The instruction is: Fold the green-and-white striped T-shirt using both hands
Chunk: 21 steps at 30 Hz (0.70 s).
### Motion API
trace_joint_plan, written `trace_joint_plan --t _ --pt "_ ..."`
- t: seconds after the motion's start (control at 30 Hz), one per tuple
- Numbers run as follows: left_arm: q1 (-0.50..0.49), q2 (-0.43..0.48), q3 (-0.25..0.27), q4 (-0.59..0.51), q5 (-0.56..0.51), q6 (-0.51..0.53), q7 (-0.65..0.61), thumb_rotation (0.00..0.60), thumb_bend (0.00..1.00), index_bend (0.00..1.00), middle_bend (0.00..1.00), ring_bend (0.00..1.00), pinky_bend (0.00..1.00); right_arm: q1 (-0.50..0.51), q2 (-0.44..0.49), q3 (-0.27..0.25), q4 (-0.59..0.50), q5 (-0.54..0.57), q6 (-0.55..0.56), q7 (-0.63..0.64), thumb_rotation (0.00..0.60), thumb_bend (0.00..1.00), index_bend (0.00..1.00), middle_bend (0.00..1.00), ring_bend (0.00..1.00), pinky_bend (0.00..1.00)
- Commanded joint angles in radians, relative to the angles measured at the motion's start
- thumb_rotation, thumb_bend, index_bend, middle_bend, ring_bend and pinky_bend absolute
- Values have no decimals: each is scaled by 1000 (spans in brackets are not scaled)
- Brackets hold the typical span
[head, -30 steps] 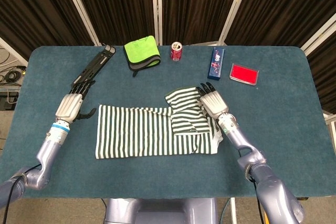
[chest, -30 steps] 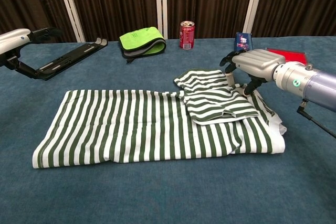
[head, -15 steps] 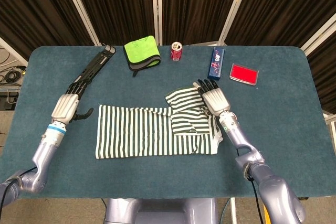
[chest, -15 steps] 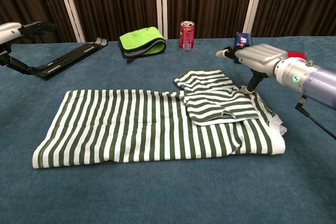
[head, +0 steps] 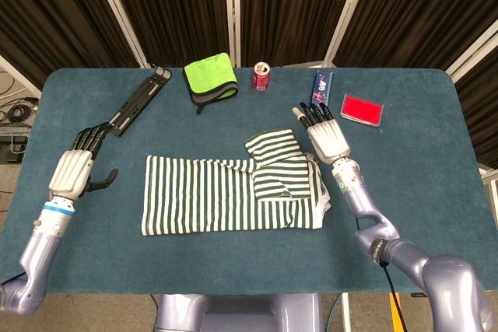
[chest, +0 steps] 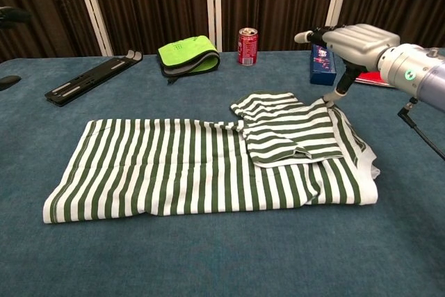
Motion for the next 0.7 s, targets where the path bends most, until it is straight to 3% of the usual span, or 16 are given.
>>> trace_joint_plan --t 0.03,0.17,0.4,0.53,0.7 --pt "62 63 30 -90 -17 54 77 600 401 0 0 0 0 8 82 47 -118 76 -57 -89 600 0 122 0 0 0" --pt "98 92 42 -132 -28 78 94 600 401 0 0 0 0 26 117 42 -174 121 -125 -186 600 0 123 0 0 0" --pt "121 109 45 -141 -17 97 103 600 402 0 0 0 0 109 169 -1 -166 193 -277 -453 600 0 119 0 0 0" --pt "119 108 37 -133 -19 88 92 600 401 0 0 0 0 134 161 22 -187 229 -301 -431 600 0 171 0 0 0" --pt "115 104 28 -118 -26 75 84 600 402 0 0 0 0 197 88 52 -109 261 -352 -383 600 0 234 0 0 0"
